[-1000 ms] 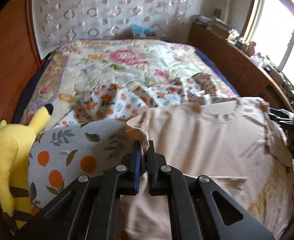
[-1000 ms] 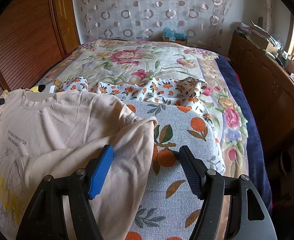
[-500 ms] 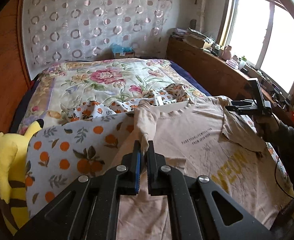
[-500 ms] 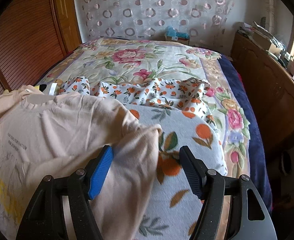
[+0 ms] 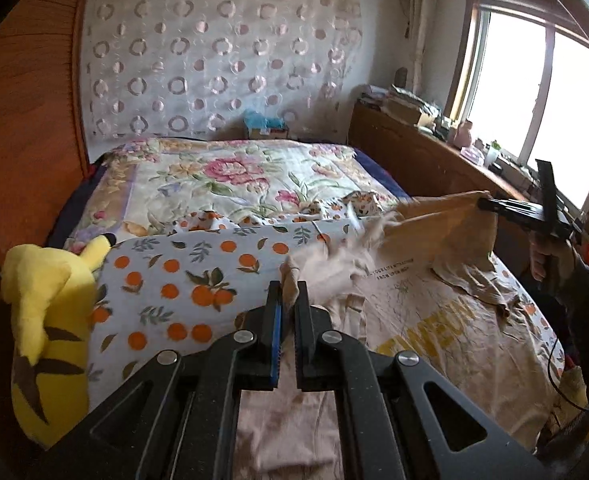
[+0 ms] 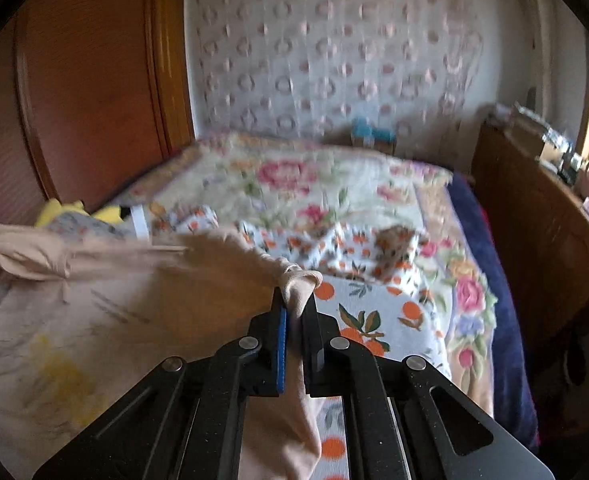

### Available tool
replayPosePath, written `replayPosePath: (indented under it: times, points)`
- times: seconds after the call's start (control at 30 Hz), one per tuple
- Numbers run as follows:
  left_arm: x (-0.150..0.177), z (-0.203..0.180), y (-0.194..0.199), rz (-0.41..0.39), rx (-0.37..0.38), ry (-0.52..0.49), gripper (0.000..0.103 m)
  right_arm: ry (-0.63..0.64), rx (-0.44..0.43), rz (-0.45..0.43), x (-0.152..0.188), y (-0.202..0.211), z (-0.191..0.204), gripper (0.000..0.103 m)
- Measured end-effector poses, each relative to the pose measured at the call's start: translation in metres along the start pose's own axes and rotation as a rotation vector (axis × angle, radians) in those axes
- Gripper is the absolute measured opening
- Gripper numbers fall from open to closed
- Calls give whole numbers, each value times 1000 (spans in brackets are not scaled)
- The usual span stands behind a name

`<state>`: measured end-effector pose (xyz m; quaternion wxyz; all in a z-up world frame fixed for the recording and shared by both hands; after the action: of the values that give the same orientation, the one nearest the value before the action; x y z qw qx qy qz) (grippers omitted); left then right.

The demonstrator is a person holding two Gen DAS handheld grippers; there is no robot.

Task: Fold small clothes

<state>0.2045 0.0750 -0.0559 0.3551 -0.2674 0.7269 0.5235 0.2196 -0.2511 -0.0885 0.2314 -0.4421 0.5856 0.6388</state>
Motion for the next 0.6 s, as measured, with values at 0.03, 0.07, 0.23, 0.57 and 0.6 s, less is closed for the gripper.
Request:
replayPosePath:
  times: [0.03,0.07,0.23,0.57,0.6]
  points:
    - [2,0,5,-7,-4,3,6,-1,-8,-12,4,11,1,6]
    - [5,1,12,-16,-9,4,6,0,-17,-21,11,24,2,6]
    - [27,2,44,-45,-27,11,6,-2,-15,-45,44,77,-2,6]
    - [75,-7,115,-114,-43,36,6,-10,-19,-38,121,167,11,6]
    - [81,-7,120,-118,-45,43,6,-18,-25,-26,126,171,12,6]
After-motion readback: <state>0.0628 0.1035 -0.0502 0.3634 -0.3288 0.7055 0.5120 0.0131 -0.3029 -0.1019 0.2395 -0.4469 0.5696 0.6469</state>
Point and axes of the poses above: each gripper's, at about its wrist camera, not at the fingertips, and y roughly against the way its jaws point, z to its left, x to its underside, the point moved 6 cm from there along -y, roughly the way its jaws point, and after that the axes turned 3 degrees about x, right-handed, at the moved point
